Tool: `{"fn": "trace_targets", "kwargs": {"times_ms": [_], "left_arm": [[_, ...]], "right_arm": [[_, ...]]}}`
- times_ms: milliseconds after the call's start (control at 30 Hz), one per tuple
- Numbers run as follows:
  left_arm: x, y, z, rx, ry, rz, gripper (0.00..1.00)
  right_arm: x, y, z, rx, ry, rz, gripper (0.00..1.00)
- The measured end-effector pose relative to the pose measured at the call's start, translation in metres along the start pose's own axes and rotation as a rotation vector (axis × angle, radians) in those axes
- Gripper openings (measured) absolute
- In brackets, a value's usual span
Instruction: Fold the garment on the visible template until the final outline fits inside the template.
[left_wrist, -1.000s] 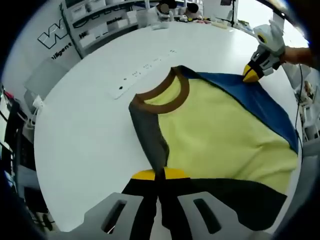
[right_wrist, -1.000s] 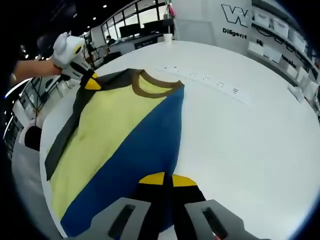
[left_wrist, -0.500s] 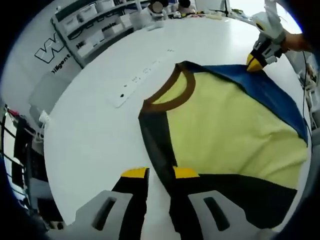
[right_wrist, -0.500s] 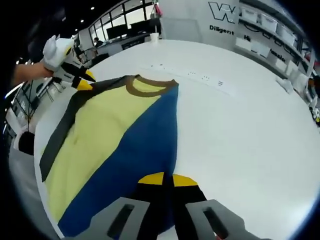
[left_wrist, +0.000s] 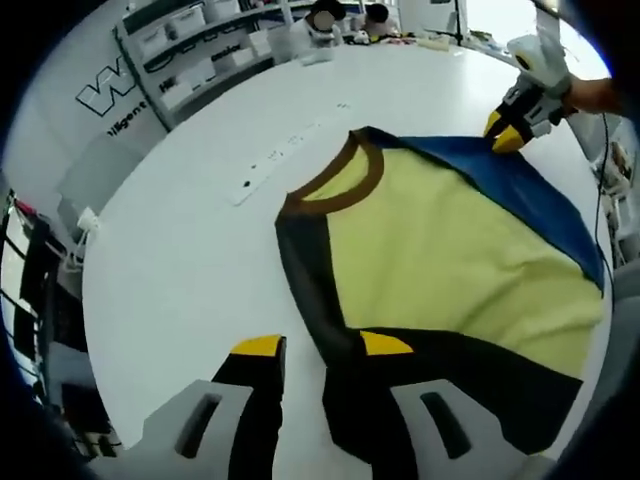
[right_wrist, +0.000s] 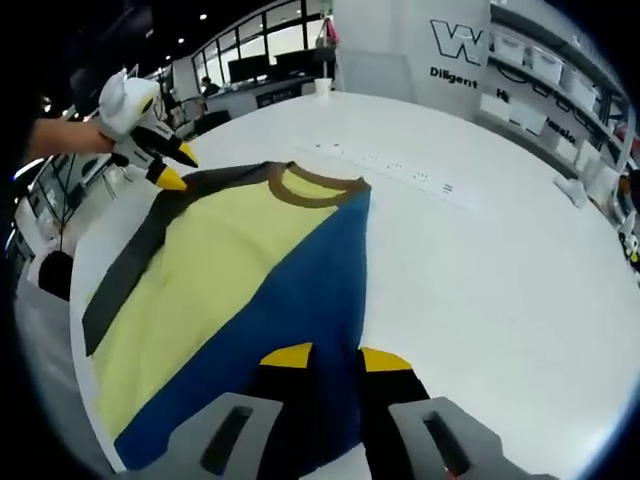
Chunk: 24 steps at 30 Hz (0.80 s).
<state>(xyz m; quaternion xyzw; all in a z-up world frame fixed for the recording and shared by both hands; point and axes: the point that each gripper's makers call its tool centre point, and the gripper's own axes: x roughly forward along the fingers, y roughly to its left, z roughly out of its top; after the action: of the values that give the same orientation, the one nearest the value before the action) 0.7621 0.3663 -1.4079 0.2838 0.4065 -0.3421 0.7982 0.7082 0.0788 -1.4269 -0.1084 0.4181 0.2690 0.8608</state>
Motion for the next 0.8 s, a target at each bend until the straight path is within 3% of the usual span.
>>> {"fn": "trace_targets", "kwargs": {"times_ms": [133,233,500,667,800], "left_arm": [[-0.004,-0.008,-0.008,-0.005,0.006,-0.006,0.32],[-0.008,-0.013,-0.014,-0.017,-0.001,-0.008,0.35],[-0.022,-0.022,-0.03,-0.03,-0.012,-0.015,0.36],[-0.032,-0.026,-0.034,-0.039,-0.024,-0.015,0.37],[-0.04,-0.031,-0.039,-0.071,-0.052,-0.017,0.39]], "right_arm": [[-0.007,-0.002,-0.003,-0.05,-0.016,-0.023,0.16],[-0.012,0.0,-0.008,-0.019,-0.017,-0.013,0.19],[-0.023,0.009,-0.015,-0.03,-0.027,-0.006,0.22],[-0.031,0.02,-0.01,-0.037,-0.051,0.003,0.23],[-0.038,0.032,-0.003,-0.091,-0.07,0.011,0.22]]}}
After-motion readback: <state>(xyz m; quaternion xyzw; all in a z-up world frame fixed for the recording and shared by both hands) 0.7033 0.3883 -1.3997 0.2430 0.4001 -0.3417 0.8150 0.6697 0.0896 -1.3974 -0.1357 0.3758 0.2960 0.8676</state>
